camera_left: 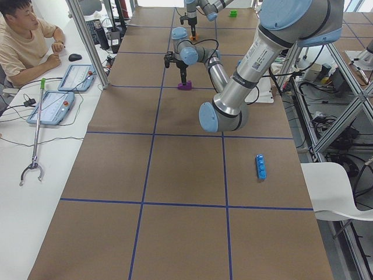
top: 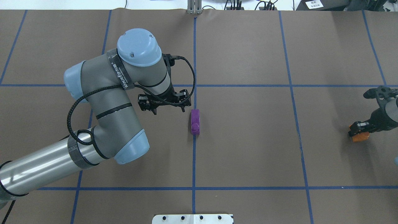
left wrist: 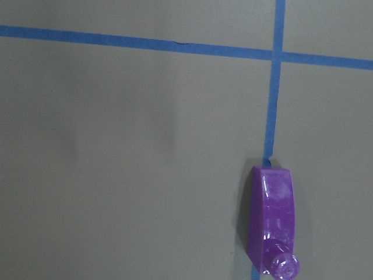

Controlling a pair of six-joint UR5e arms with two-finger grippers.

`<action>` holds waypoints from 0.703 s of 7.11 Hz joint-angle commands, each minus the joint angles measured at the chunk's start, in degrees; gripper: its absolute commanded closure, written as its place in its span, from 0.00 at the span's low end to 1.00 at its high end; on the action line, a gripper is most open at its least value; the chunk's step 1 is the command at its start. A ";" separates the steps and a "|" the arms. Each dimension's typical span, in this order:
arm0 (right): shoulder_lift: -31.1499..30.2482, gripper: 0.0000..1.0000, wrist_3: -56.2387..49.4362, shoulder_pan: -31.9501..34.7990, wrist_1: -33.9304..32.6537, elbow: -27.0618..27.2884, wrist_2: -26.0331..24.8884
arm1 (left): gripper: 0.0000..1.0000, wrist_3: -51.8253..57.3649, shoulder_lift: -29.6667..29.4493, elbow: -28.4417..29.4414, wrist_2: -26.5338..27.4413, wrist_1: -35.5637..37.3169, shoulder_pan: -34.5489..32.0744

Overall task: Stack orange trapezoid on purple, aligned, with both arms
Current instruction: 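Carry the orange block over the purple block while the left arm withdraws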

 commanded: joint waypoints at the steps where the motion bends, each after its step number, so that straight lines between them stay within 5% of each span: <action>1: -0.29 1.00 -0.13 0.31 -0.95 3.05 0.63 | 0.00 0.00 0.02 -0.01 0.00 0.00 0.00; 3: 5.19 1.00 0.22 0.93 -8.12 7.37 1.42 | 0.00 0.17 0.54 -0.44 -0.09 0.00 -0.44; 5: 19.76 1.00 1.36 -0.64 -22.96 8.53 0.63 | 0.00 5.84 10.07 -8.66 -0.44 -0.35 -2.54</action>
